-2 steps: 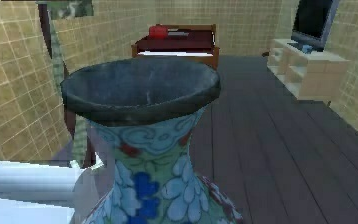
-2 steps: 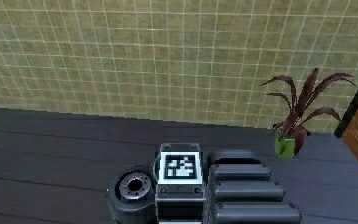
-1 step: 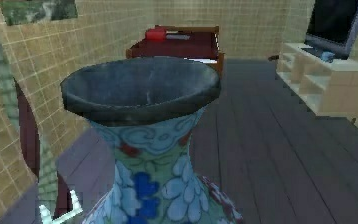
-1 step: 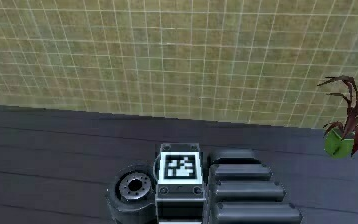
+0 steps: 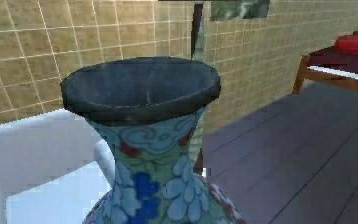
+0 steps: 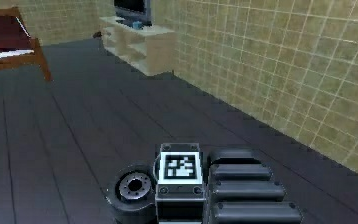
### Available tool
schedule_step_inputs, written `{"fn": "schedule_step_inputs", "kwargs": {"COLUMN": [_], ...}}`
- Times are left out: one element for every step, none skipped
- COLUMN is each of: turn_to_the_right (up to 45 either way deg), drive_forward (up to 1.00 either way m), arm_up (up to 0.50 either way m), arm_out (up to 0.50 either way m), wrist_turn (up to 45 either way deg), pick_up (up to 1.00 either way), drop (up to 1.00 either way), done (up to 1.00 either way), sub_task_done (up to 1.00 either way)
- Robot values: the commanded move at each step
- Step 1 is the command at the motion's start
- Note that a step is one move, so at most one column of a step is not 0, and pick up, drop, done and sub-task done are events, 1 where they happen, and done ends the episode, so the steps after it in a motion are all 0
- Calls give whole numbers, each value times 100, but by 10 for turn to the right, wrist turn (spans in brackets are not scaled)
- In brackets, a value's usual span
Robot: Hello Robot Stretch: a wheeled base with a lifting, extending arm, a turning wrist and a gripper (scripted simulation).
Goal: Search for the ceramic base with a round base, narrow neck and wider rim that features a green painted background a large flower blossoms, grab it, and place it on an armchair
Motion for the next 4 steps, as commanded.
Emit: {"fn": "schedule_step_inputs", "kwargs": {"turn_to_the_right": [-270, 450, 300, -450], "drive_forward": [0, 0, 0, 0], "arm_up": [0, 0, 0, 0], "arm_out": [0, 0, 0, 0], "wrist_turn": [0, 0, 0, 0], "pick_up": [0, 0, 0, 0], "drop": [0, 0, 0, 0], "done": [0, 0, 0, 0], "sub_task_done": [0, 0, 0, 0]}}
